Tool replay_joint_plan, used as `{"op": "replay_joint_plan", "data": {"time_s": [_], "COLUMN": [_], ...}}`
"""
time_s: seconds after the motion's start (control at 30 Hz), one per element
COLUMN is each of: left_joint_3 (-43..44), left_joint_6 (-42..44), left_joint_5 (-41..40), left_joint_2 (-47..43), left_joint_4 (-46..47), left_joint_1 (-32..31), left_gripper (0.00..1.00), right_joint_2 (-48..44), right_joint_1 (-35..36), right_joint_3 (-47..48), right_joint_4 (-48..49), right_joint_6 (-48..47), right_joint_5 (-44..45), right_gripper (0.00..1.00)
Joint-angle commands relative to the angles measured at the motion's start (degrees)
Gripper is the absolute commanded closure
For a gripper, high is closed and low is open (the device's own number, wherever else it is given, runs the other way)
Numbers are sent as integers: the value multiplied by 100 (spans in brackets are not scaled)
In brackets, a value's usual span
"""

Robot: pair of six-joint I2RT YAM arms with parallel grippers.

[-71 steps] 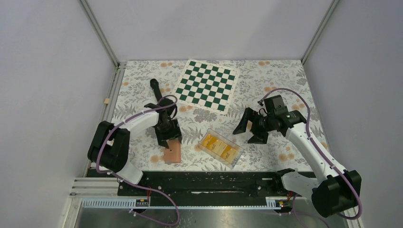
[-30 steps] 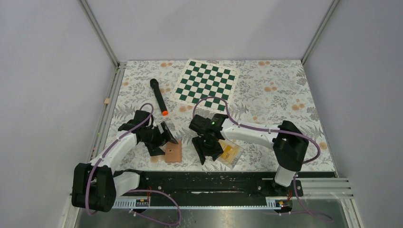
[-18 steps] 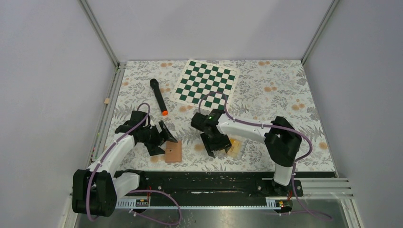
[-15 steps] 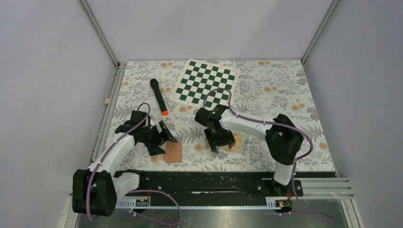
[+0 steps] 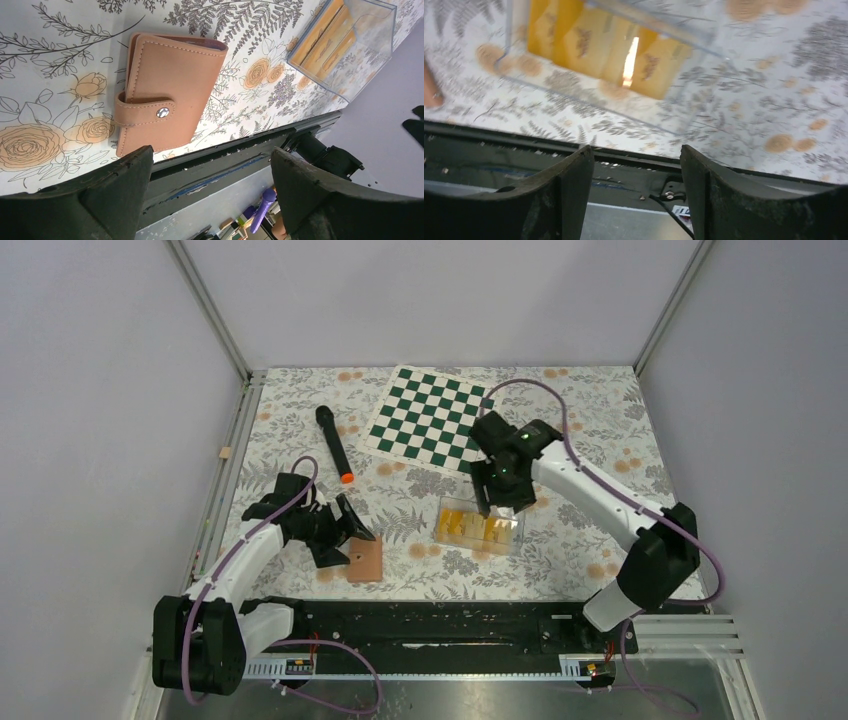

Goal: Put the credit cards into the card holder
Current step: Move the storage box to the center of the board.

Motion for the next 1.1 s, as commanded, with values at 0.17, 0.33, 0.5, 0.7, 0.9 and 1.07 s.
{"op": "replay_joint_plan", "data": {"time_s": [0.17,0.33,0.5,0.7,0.9,1.07], "left_joint_3": [-55,-73,-66,-68,-67,-66], "left_joint_6": [133,143,153,169,176,177], "left_joint_5": [265,318,337,376,383,375], "left_joint_2": [121,179,191,262,285,311], "left_joint_4": [221,250,263,265,266,263], "left_joint_1": [31,31,31,23,22,13], "left_gripper": [14,14,14,14,14,14], "right_joint_2": [118,426,801,1048,1365,1631], "right_joint_1": [-1422,-1561,-1578,-1583,-1589,-1646], "right_joint_3": [-549,-789,-923,-757,-418,42], "right_joint_4": [-552,-312,-14,65,42,-59], "right_joint_6": [-373,-506,-446,-390,-423,-453], "right_joint_5": [432,-225,-704,-618,-610,-561], "right_gripper": [31,33,54,72,86,96]}}
